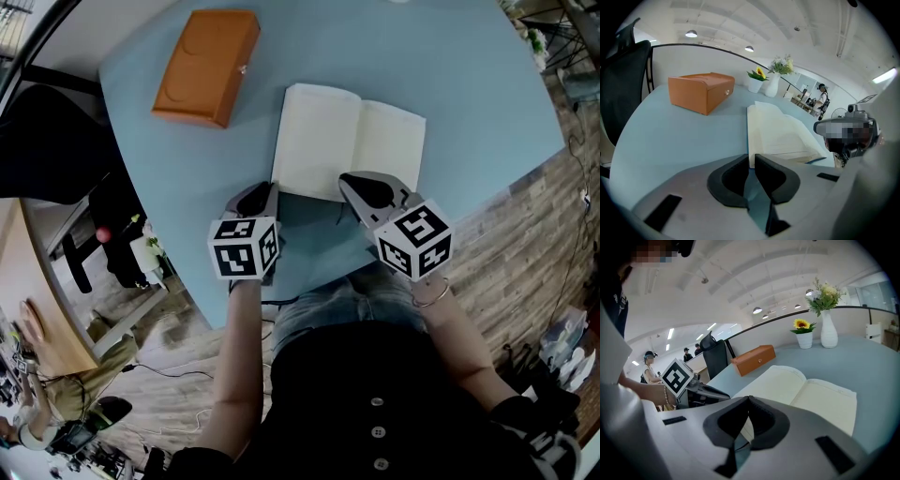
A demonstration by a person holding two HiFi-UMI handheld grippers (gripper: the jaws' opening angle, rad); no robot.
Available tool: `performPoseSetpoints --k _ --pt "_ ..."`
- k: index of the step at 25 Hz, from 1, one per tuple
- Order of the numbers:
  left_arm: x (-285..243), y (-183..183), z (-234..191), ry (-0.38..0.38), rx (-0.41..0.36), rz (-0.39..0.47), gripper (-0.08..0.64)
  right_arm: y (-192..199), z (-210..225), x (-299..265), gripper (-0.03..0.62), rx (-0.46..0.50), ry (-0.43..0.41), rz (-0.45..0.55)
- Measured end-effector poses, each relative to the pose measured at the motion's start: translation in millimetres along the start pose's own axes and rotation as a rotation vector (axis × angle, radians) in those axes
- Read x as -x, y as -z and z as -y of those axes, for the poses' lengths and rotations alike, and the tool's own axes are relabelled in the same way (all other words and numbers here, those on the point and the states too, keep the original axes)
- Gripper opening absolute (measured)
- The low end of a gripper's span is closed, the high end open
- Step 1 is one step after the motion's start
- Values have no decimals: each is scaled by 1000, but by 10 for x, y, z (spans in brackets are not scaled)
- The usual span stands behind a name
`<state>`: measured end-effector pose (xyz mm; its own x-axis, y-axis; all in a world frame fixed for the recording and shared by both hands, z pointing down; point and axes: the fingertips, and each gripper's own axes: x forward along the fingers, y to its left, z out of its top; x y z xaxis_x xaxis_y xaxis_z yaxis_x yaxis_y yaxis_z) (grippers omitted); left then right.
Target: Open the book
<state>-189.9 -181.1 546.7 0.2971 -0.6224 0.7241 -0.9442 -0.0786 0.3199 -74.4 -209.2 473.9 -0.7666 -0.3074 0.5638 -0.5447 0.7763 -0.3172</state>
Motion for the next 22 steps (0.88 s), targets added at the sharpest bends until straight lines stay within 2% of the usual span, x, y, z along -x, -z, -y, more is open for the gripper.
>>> performPoseSetpoints --k 4,11,22 --pt "48 -6 -8 -23 -6 8 28 -12 16 43 2 0 12 8" --pt "232 -262 43 -28 4 108 28 -57 70 168 2 -2 43 39" --pt "481 -620 545 123 -46 230 26 -193 85 471 2 10 89 116"
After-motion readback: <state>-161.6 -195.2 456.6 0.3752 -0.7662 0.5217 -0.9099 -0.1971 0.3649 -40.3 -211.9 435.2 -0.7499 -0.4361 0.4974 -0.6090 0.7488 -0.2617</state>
